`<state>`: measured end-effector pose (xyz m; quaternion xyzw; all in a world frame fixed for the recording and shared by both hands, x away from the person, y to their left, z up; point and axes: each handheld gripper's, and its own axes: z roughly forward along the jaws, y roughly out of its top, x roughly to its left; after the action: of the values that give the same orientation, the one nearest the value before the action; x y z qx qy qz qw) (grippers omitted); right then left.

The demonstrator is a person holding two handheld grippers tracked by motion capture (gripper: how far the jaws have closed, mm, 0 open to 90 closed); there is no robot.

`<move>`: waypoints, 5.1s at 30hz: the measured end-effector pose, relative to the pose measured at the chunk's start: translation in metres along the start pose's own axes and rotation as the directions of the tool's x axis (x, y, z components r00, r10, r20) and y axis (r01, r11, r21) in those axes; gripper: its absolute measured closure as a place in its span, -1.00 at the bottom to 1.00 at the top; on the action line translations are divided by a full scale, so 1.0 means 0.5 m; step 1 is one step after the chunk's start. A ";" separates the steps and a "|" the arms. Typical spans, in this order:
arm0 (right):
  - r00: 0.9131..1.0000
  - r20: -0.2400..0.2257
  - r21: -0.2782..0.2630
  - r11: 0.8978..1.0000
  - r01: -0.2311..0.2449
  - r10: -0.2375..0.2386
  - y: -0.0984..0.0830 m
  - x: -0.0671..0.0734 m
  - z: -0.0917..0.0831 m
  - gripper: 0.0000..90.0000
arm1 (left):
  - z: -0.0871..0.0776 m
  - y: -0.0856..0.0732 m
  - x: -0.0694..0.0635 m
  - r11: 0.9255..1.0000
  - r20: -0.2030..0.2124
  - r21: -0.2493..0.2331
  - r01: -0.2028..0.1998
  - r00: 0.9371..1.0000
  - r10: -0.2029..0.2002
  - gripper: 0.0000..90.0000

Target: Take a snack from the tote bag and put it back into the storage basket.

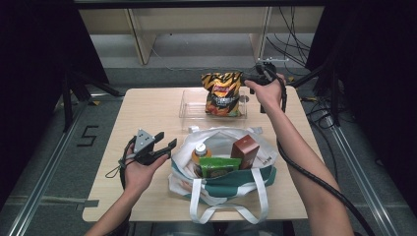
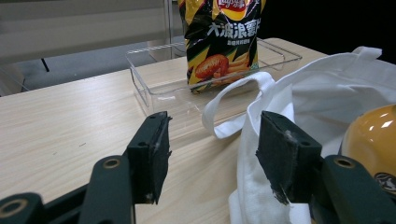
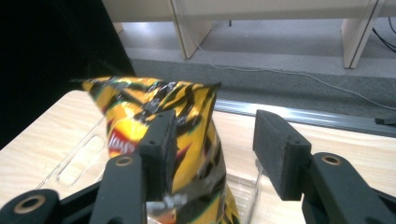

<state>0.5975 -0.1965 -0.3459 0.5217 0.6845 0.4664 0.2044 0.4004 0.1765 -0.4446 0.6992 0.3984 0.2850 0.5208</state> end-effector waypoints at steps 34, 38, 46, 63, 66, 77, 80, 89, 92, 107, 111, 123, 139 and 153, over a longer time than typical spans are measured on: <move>0.993 -0.111 -0.027 0.998 0.048 -0.051 -0.103 0.016 -0.187 -0.01 | -0.001 -0.002 -0.003 1.000 -0.014 0.005 0.007 1.000 -0.006 -0.05; 0.991 -0.115 -0.041 0.997 0.066 -0.070 -0.116 0.017 -0.206 -0.03 | -0.001 -0.002 -0.005 1.000 -0.015 0.005 0.009 1.000 -0.009 -0.05; 0.987 -0.142 -0.053 0.996 0.069 -0.076 -0.148 0.031 -0.244 -0.07 | -0.002 -0.002 -0.005 1.000 -0.016 0.006 0.008 1.000 -0.008 -0.05; 0.978 -0.186 -0.053 0.995 0.085 -0.094 -0.208 0.060 -0.292 -0.09 | -0.003 -0.002 -0.006 1.000 -0.017 0.006 0.005 1.000 -0.005 -0.05; 0.976 -0.197 -0.051 0.996 0.079 -0.088 -0.216 0.067 -0.301 -0.09 | -0.001 -0.003 -0.004 1.000 -0.009 -0.004 0.004 1.000 -0.004 -0.05; 0.969 -0.219 -0.055 0.993 0.104 -0.114 -0.243 0.088 -0.326 -0.11 | -0.003 -0.003 -0.006 1.000 -0.018 0.007 0.011 1.000 -0.011 -0.05; 0.968 -0.228 -0.049 0.995 0.092 -0.101 -0.255 0.093 -0.332 -0.13 | -0.003 -0.005 -0.007 1.000 -0.014 0.005 0.014 1.000 -0.014 -0.05; 0.966 -0.232 -0.063 0.993 0.100 -0.112 -0.269 0.105 -0.346 -0.21 | -0.001 -0.010 -0.004 1.000 -0.011 0.012 0.010 1.000 -0.010 -0.05; 0.969 -0.234 -0.039 0.996 0.078 -0.085 -0.273 0.111 -0.346 -0.22 | -0.001 -0.009 -0.006 1.000 -0.007 0.005 0.004 1.000 -0.004 -0.05; 0.964 -0.236 -0.083 0.991 0.108 -0.125 -0.273 0.114 -0.353 -0.25 | 0.001 -0.002 -0.010 1.000 -0.007 -0.003 0.001 1.000 -0.001 -0.05; 0.962 -0.250 -0.075 0.993 0.094 -0.110 -0.281 0.124 -0.350 -0.27 | 0.000 -0.002 -0.015 1.000 -0.005 0.003 -0.005 1.000 0.005 -0.05; 0.954 -0.253 -0.082 0.986 0.142 -0.158 -0.288 0.143 -0.350 -0.39 | -0.003 0.001 -0.021 1.000 -0.008 -0.006 -0.003 1.000 0.003 -0.05; 0.950 -0.250 -0.049 0.982 0.182 -0.188 -0.317 0.155 -0.310 -0.52 | -0.001 0.001 -0.020 1.000 -0.002 -0.002 -0.006 1.000 0.006 -0.05; 0.961 -0.243 -0.004 0.991 0.136 -0.133 -0.336 0.157 -0.288 -0.46 | -0.001 0.002 -0.019 1.000 -0.001 -0.006 -0.008 1.000 0.008 -0.05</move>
<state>0.3697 -0.1900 -0.4035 0.4142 0.7413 0.5073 0.1470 0.3952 0.1687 -0.4430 0.6988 0.3951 0.2887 0.5217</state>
